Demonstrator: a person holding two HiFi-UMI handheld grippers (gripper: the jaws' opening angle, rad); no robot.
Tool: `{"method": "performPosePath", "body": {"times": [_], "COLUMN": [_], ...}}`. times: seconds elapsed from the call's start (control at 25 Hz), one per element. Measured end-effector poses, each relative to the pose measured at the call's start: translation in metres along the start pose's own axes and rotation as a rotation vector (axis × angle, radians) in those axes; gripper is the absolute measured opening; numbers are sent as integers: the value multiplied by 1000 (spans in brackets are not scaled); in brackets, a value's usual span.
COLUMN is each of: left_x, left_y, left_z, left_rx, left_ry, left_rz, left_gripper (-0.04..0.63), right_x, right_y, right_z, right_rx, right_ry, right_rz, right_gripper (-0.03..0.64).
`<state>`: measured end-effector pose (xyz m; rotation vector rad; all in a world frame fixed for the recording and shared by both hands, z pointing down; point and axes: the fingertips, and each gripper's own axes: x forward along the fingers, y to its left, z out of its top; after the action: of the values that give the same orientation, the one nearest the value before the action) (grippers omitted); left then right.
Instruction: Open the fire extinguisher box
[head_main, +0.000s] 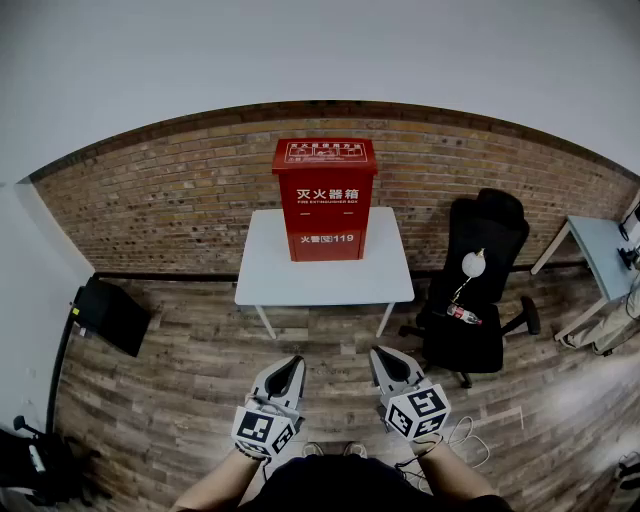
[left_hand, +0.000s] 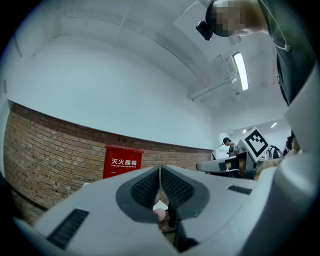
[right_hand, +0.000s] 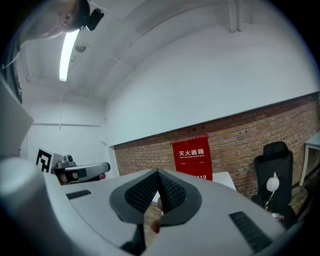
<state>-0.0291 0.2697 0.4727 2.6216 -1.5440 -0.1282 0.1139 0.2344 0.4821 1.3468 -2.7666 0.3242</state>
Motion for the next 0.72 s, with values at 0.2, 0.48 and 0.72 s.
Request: {"method": "performPosePath", "body": {"times": [0.2,0.48,0.72], "left_x": [-1,0,1], "left_y": [9,17,28], "left_z": [-3,-6,-5], "left_rx": [-3,-16,-21], "left_ry": [8,24,29], "left_rz": [-4,-17,-38], "left_gripper": [60,60,60], "right_x": [6,13,21], "right_y": [3,6,7], "right_z": [-2,-6,-8], "right_rx": [-1,9,54], "right_ry": [0,9,1], "right_rz": [-8,-25,-42], "right_gripper": [18,18,18]}}
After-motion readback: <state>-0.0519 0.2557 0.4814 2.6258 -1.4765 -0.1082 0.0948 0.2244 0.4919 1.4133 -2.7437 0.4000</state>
